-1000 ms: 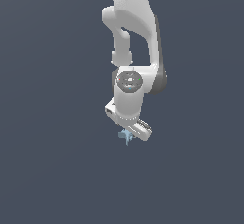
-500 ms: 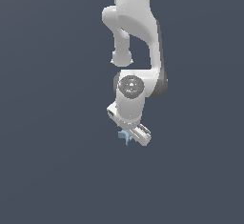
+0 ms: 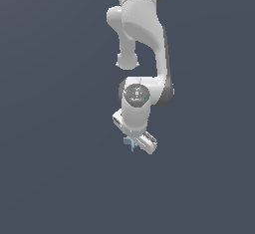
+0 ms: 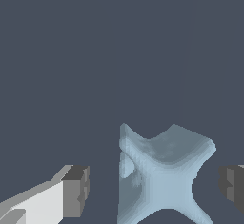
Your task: Pick up the object and move it to a goal position.
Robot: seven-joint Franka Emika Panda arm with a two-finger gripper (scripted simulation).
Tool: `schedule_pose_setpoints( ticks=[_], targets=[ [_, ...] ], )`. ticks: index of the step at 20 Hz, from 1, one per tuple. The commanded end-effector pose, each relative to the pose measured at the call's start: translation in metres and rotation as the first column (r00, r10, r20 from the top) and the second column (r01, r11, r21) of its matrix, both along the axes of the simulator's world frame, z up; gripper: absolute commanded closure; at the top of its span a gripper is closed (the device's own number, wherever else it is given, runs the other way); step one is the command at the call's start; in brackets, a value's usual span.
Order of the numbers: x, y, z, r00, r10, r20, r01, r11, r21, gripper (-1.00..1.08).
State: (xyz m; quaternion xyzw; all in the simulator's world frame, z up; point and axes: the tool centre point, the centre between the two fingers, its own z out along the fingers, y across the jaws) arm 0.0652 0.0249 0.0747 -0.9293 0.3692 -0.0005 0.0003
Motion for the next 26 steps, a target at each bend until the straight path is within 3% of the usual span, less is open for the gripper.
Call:
schedule_pose_setpoints(
  ticks=[1, 10, 11, 26],
  targets=[
    [-0.001, 0.000, -0.014, 1.000, -0.001, -0.001, 0.001, 1.000, 0.000, -0.92],
    [0.000, 0.000, -0.034, 1.000, -0.003, -0.001, 0.003, 1.000, 0.000, -0.92],
    [0.000, 0.000, -0.034, 1.000, -0.003, -0.001, 0.003, 1.000, 0.000, 1.08],
    [0.000, 0.003, -0.026, 1.000, -0.003, -0.001, 0.003, 1.000, 0.000, 1.08]
  ],
)
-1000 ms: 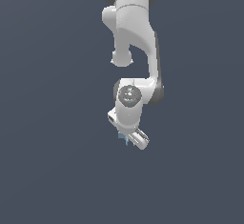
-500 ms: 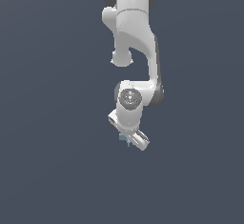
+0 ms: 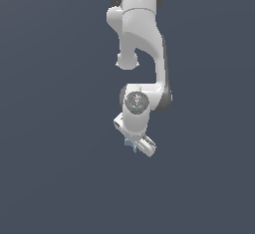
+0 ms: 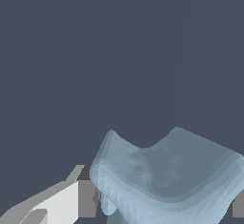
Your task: Pick up the object and move it to a goal position.
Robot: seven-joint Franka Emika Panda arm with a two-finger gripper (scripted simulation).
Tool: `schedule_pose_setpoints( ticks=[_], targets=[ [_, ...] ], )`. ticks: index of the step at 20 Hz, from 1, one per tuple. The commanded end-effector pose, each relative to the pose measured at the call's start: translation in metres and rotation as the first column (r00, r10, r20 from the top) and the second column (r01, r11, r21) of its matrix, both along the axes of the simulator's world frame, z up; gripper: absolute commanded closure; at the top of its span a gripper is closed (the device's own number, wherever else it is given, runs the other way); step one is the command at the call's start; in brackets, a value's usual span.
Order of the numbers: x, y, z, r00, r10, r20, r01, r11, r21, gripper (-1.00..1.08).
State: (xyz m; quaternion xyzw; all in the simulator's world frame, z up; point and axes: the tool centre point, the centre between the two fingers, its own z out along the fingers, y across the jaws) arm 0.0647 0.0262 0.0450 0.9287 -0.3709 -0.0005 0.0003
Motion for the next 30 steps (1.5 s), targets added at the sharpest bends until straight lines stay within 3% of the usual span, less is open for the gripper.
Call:
schedule_pose_setpoints(
  ticks=[1, 10, 30],
  targets=[
    [0.000, 0.003, 0.007, 1.000, 0.001, 0.001, -0.001, 1.000, 0.000, 1.08],
    [-0.003, 0.028, 0.068, 1.000, 0.000, 0.001, 0.000, 1.000, 0.000, 1.08],
    [-0.012, 0.115, 0.287, 1.000, -0.001, 0.001, 0.001, 1.000, -0.001, 1.08]
  ],
)
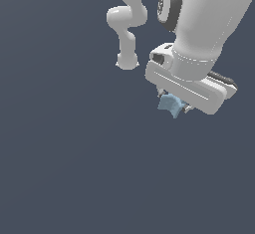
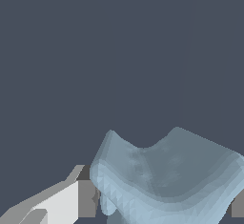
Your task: Pick up the object and move it to a goal position.
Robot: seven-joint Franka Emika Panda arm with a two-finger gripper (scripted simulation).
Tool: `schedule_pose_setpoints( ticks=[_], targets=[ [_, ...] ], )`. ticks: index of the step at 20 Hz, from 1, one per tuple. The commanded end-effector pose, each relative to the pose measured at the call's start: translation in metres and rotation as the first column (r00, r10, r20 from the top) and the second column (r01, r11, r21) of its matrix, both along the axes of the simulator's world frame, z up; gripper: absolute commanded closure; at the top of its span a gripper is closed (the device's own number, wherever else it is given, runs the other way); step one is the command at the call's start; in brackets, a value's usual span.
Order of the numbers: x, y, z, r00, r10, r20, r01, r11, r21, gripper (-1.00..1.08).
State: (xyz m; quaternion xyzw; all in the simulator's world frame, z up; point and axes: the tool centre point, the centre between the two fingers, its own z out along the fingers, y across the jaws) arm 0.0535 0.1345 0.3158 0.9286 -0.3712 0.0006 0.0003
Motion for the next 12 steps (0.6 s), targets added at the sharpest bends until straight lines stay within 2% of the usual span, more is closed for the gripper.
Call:
schedule_pose_setpoints(
  ticks=[1, 12],
  targets=[
    [-0.001, 0.010, 0.026, 1.000, 0.000, -0.001, 0.000, 1.000, 0.000, 1.08],
    [-0.002, 0.046, 0.111, 1.000, 0.001, -0.001, -0.001, 1.000, 0.000, 1.08]
  ],
)
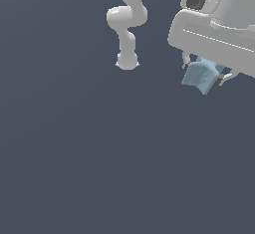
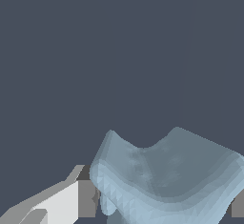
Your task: Pick up the object and move it to a goal position.
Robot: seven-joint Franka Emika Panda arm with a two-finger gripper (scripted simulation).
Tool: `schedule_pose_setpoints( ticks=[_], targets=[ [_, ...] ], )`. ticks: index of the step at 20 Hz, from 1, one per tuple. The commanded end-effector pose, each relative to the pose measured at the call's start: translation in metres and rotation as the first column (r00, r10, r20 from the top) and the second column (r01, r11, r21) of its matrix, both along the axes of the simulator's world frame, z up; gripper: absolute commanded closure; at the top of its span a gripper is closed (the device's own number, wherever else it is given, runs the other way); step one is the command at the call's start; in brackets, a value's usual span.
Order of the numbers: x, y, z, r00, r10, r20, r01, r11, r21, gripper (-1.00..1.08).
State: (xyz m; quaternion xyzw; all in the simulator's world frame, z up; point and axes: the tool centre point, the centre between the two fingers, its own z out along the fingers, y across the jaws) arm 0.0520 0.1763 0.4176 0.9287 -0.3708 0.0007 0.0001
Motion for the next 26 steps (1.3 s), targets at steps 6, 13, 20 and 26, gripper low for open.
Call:
schedule_pose_setpoints(
  ticks=[6, 13, 20, 26],
  targets=[
    [0.000, 0.016, 0.038, 1.000, 0.000, -0.001, 0.000, 1.000, 0.000, 1.08],
    [0.001, 0.025, 0.060, 1.000, 0.000, -0.001, 0.000, 1.000, 0.000, 1.08],
    [0.002, 0.029, 0.069, 1.000, 0.000, -0.001, 0.000, 1.000, 0.000, 1.08],
    [0.003, 0.030, 0.071, 1.000, 0.001, -0.001, -0.001, 1.000, 0.001, 1.08]
  ],
)
